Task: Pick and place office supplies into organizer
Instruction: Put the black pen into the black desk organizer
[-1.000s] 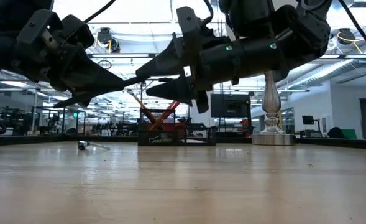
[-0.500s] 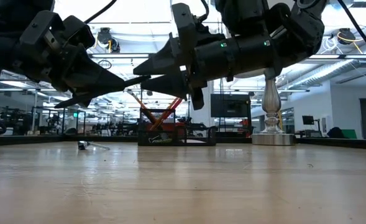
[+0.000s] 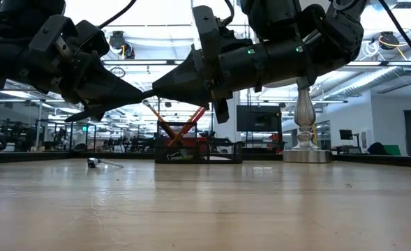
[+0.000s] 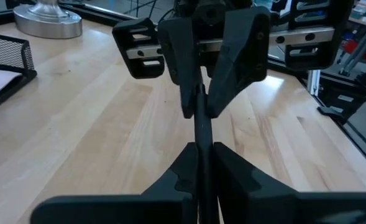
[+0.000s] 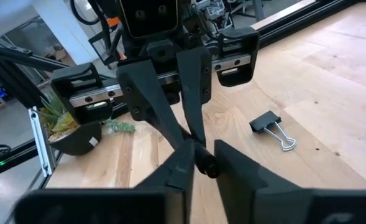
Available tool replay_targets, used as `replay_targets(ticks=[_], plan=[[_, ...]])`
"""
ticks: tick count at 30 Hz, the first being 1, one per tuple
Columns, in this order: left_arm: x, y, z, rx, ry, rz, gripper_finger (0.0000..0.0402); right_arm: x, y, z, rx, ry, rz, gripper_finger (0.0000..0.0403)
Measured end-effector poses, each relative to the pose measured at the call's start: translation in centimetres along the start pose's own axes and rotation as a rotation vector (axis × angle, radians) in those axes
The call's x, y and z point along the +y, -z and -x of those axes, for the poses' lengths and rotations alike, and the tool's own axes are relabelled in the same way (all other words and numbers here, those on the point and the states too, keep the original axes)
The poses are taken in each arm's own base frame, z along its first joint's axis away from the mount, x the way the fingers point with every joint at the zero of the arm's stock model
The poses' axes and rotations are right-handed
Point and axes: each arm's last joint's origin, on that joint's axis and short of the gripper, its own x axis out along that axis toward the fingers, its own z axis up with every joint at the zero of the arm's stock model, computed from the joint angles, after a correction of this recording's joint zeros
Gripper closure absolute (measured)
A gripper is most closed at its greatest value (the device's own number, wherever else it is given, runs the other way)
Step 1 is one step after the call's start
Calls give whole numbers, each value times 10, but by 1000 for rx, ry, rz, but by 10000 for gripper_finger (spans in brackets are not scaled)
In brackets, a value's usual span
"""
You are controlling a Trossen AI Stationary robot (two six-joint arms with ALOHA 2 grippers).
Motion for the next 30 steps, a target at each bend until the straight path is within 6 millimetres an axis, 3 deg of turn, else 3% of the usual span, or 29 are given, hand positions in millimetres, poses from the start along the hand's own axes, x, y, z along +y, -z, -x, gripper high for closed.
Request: replay_targets(ticks=[3,15,30], plan=[[0,0,0,3,1,-8,365,-1,0,0,1,-3,4,380],[7,-3,-1,-29,-78,99,325,-2,-2,0,-22,38,22,379],[26,5,-2,95,-165,36,112,-14,-2,1,60,104,53,379]])
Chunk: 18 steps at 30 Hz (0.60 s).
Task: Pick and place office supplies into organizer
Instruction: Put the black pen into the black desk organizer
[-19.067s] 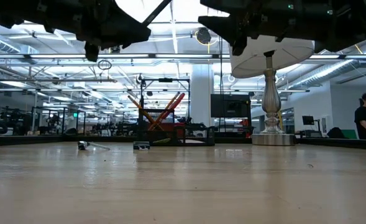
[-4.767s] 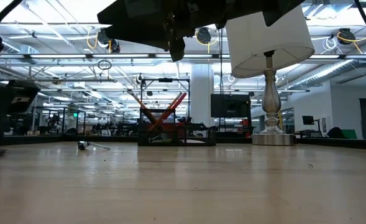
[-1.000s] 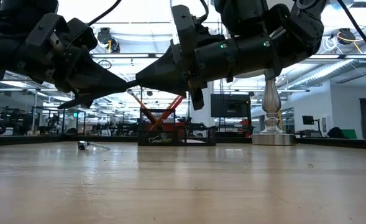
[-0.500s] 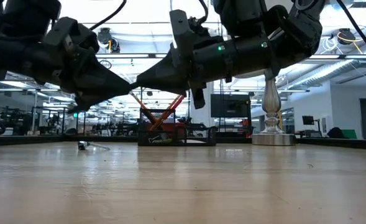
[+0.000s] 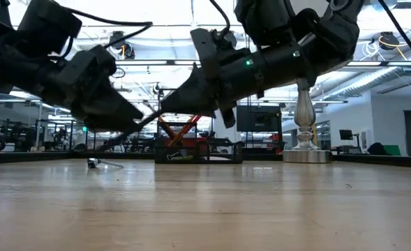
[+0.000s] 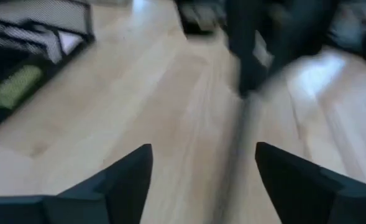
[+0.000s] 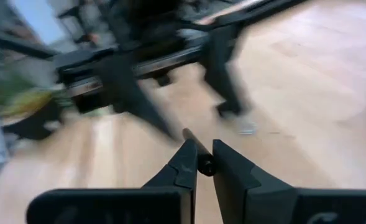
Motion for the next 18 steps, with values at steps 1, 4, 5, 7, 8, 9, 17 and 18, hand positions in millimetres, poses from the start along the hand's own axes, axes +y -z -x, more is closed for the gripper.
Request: replay_targets(ticks=[1,4,5,7,8,9,17,18], plan=[[0,1,1,19,9,-9,104,-1,-2,2,10,29,3,379],[-1,-5,6,22,33,-11,82,-1,-11,9,22,76,22,379],[-1,-7,9,11,37,-18,76,0,-15,11,21,75,33,379],[-2,-14,17,-40,59,-10,67,3,-27,18,8,66,53,379],[-2,-17,21,-63,72,-4,64,4,-34,21,-4,65,64,379],[-2,-20,26,-89,83,-3,61,5,-41,26,-17,69,78,379],[-5,-26,51,-194,164,-33,72,-15,-92,53,-46,272,174,379],[-6,-26,51,-201,161,-49,74,-19,-97,53,-29,295,190,379]])
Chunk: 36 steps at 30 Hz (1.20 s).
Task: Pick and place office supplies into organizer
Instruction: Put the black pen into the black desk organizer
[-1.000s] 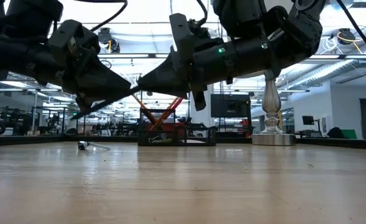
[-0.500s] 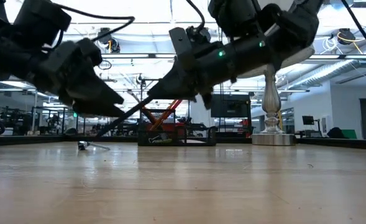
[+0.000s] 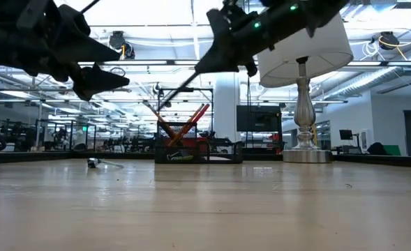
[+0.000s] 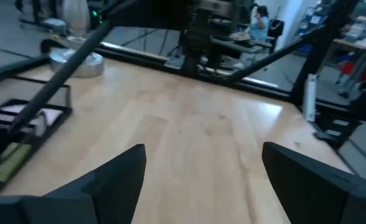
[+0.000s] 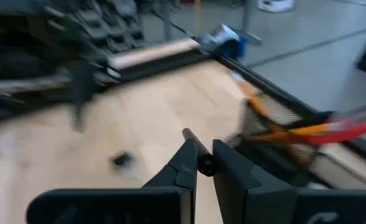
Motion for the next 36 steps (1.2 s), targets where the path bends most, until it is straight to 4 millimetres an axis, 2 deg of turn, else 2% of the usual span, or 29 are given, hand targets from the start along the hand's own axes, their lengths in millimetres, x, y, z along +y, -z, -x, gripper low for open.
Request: replay_targets(ticks=[11,15,24,27,36], plan=[[1,2,0,1,-59,-25,91,-34,-75,-28,120,153,212,379],[2,4,0,16,-64,-27,86,-49,-90,-46,207,178,234,379],[3,8,1,63,-76,-9,95,-84,-85,-97,350,163,258,376],[3,11,1,84,-84,0,98,-91,-83,-113,361,86,247,377],[1,14,2,110,-73,27,96,-107,-75,-129,398,-4,220,369]])
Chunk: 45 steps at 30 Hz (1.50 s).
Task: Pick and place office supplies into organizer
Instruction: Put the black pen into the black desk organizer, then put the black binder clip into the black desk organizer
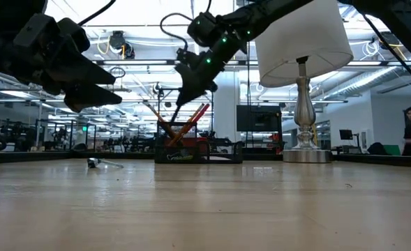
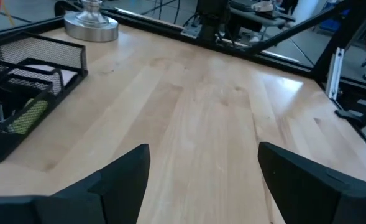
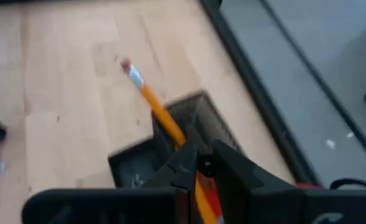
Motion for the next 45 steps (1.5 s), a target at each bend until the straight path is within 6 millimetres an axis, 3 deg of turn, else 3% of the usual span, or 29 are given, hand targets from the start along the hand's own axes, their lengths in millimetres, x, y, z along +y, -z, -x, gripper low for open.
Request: replay_targets(ticks=[6,12,20,26,32,36,41,45], plan=[[0,0,0,-1,-1,4,100,-13,7,-6,21,-93,-29,364],[0,0,0,-2,-2,4,91,-13,13,-15,47,-104,17,312],[1,0,0,-5,-24,3,94,6,0,-14,-71,-113,92,231],[1,1,0,1,-28,-18,84,27,-9,-2,-99,-70,169,203],[0,2,0,19,6,-18,83,66,-17,27,-118,-224,188,210],[0,7,1,79,1,43,95,102,-11,39,-54,-346,197,217],[6,23,3,249,-22,-27,125,154,2,52,-6,-483,250,216],[11,30,5,323,-68,-15,130,194,24,56,21,-523,256,213]])
